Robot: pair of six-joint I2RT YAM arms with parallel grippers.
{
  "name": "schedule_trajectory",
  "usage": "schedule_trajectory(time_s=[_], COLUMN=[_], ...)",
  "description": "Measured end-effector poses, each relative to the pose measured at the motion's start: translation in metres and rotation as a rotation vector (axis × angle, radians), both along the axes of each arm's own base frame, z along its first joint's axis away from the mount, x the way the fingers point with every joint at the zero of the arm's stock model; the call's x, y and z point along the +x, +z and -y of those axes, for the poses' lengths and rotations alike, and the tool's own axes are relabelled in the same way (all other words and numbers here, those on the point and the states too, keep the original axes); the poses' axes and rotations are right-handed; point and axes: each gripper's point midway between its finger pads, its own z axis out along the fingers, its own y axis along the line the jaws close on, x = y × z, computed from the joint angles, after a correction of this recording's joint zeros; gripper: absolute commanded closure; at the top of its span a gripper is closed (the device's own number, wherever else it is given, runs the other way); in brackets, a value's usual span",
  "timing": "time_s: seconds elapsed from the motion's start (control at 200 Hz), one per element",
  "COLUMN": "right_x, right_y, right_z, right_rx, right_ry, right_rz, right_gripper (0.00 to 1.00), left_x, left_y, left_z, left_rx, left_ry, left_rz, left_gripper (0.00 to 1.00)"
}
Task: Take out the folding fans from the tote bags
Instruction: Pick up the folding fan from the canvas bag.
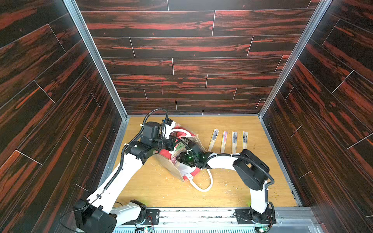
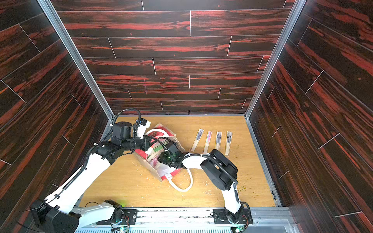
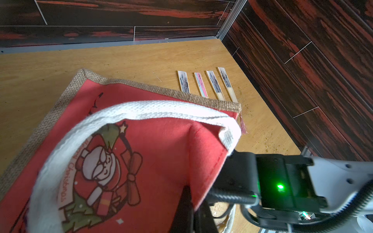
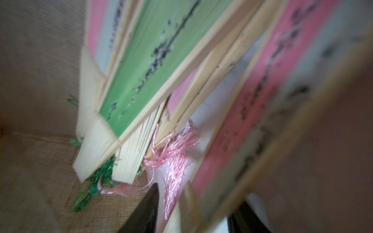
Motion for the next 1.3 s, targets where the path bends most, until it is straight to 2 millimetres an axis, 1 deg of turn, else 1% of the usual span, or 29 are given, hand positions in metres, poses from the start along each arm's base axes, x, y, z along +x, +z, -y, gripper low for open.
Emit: schedule_trajectory(time_s=[0.185,0.336,0.456,0.621,0.812,0.892,0.997,1.147,1.207,1.298], right_x=[0.000,-0.003,-0.001,-0.006,-0.011,-0.014,-0.019,-0.032,-0.039,-0.048], right_y=[-0.001,-0.002,0.011,0.032,0.055,0.068,0.091,0.124,0.134,0.144], right_z=[0.001,0.000,0.001,0.011,0.019,0.022,0.026,0.034,0.038,0.045], right_rx=[0.017,0.040,0.075,0.087,0.090,0.098,0.120,0.159,0.172,0.181], right_ry=[-0.008,0.003,0.005,0.019,0.042,0.057,0.087,0.152,0.179,0.211], right_rz=[-0.032,-0.038,-0.008,0.044,0.103,0.136,0.193,0.277,0.303,0.332], right_gripper=[0.71,0.87,0.97,1.00,1.00,1.00,1.00,1.00,1.00,1.00], left_x=[0.001,0.002,0.004,0.008,0.013,0.016,0.019,0.023,0.026,0.029], left_y=[-0.002,-0.003,-0.004,-0.005,-0.004,-0.003,-0.004,-0.004,-0.004,-0.004], left_z=[0.001,0.000,-0.001,-0.004,-0.008,-0.011,-0.014,-0.021,-0.025,-0.033], left_rx=[-0.001,0.005,0.015,0.024,0.033,0.040,0.048,0.061,0.069,0.092], left_ry=[-0.003,0.003,0.016,0.040,0.073,0.093,0.122,0.172,0.197,0.240], left_rz=[-0.004,-0.006,-0.004,0.003,0.016,0.022,0.024,0.028,0.030,0.038], left_gripper=[1.00,1.00,1.00,1.00,1.00,1.00,1.00,1.00,1.00,1.00])
